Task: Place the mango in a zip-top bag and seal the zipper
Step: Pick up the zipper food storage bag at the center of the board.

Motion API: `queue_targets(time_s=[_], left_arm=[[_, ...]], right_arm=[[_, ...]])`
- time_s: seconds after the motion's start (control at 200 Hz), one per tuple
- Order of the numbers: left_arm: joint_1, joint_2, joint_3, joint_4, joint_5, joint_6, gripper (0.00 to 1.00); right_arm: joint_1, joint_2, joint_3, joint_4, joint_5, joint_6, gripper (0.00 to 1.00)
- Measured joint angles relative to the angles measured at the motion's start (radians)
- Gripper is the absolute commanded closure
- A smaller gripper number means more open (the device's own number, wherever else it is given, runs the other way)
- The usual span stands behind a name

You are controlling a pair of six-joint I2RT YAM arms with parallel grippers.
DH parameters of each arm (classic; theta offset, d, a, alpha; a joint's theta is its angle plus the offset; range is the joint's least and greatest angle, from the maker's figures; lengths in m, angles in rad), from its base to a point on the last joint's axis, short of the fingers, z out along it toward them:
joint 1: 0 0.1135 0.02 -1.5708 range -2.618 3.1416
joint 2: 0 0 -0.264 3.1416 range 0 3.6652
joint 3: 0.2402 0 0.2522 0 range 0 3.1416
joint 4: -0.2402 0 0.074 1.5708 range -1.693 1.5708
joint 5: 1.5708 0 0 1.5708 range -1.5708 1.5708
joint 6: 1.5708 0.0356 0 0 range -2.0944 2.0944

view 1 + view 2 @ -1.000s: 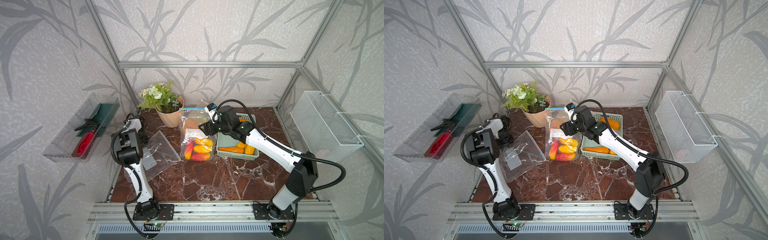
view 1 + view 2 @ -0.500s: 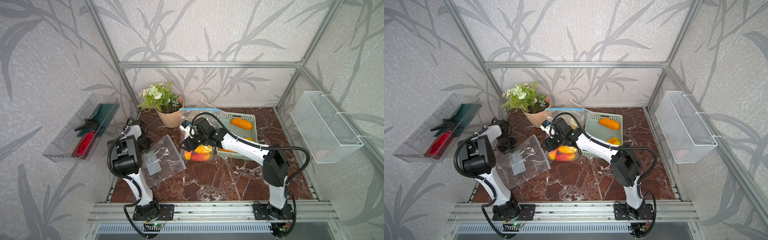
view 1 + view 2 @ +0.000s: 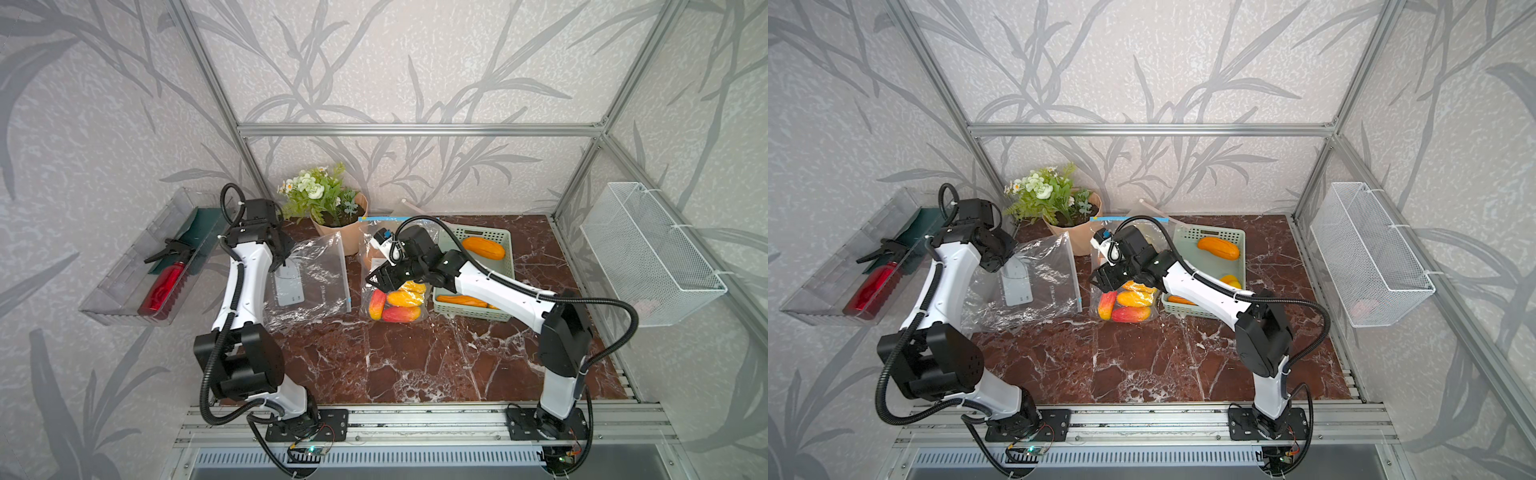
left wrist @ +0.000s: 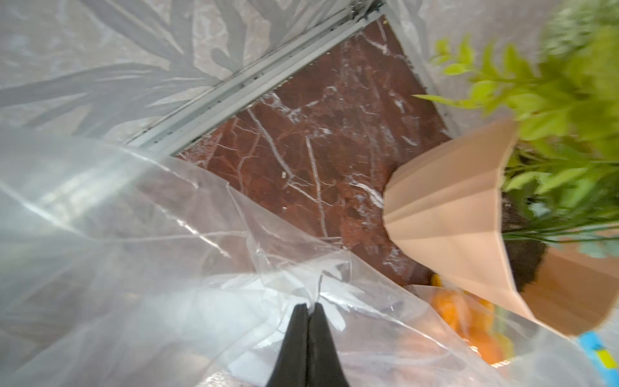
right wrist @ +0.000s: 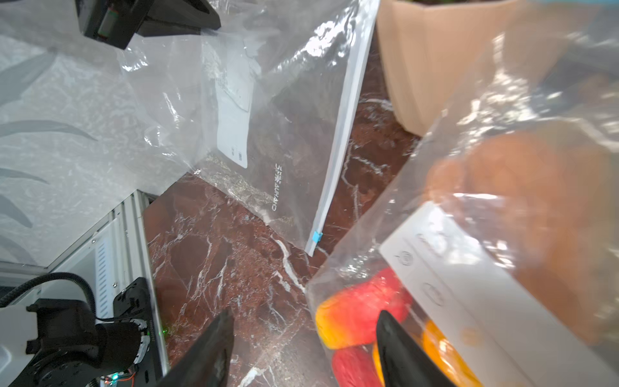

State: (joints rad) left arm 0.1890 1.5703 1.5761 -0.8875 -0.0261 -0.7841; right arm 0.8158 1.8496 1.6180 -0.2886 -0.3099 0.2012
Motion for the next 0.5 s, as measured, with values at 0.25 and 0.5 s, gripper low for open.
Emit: queue_targets(time_s=[0.25, 0.5], left_arm=[[-0.204, -0.013, 0.233, -0.009, 0.059, -0.143, 1.00], [-0.221, -0.037, 0.445, -0.039, 0.195, -0.202, 1.00]], right_arm=[[-0.141, -0.259, -0.187, 0.165, 0.094, 0.021, 0.34], [-0.310, -0.425, -0.361, 0.413, 0.079, 0.077, 0.45]])
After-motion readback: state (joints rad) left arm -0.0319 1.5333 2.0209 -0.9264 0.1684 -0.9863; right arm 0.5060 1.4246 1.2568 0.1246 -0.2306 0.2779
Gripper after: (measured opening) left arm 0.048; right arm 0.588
